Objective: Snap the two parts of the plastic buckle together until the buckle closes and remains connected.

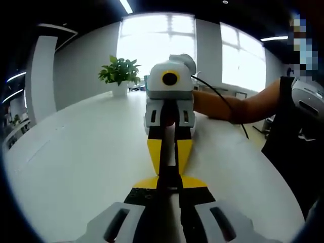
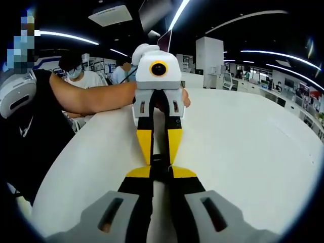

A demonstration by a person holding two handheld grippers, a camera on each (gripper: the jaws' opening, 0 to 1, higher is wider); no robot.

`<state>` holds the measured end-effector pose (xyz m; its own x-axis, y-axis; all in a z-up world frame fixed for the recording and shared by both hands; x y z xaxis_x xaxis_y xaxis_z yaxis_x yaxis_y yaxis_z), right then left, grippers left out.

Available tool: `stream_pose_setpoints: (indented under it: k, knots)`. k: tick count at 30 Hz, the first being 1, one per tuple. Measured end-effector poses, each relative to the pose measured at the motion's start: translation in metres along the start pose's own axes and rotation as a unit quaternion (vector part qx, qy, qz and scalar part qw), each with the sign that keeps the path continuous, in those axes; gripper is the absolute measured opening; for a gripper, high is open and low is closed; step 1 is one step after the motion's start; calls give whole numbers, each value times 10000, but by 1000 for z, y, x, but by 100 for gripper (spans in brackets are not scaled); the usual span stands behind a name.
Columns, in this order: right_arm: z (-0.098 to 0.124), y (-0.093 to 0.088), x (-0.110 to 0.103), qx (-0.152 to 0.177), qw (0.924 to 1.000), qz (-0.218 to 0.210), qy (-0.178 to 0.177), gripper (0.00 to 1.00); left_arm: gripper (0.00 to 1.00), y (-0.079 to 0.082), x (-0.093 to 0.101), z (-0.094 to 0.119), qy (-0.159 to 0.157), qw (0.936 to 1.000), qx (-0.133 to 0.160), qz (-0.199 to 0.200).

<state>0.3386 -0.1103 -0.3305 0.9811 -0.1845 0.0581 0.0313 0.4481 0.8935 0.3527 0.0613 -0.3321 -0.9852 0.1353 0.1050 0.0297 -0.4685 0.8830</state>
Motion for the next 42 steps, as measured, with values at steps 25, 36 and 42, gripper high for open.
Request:
stream_pose_setpoints:
  k: [25, 36, 42]
  knots:
    - [7, 2, 4, 154, 9998, -73, -114, 9, 19, 3, -1, 4, 181, 9991, 235, -298]
    - [8, 2, 6, 177, 9996, -80, -181, 9, 50, 5, -7, 8, 431, 9973, 529, -280]
    - [9, 3, 7, 234, 9993, -72, -269, 9, 85, 8, -15, 11, 907, 9920, 820, -323]
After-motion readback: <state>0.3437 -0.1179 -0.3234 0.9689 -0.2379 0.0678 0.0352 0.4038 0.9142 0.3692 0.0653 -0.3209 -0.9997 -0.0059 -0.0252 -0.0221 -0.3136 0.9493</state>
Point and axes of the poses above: the point that each gripper's makers call its tool centre point, and the gripper's own axes: z roughly backward along the fingers, x roughly to its right, y roughly out of its top, the point moved 10 cm from there along z, roughly backward along the fingers, and after that the axes turned 5 degrees about -y, right-handed, at the moved point
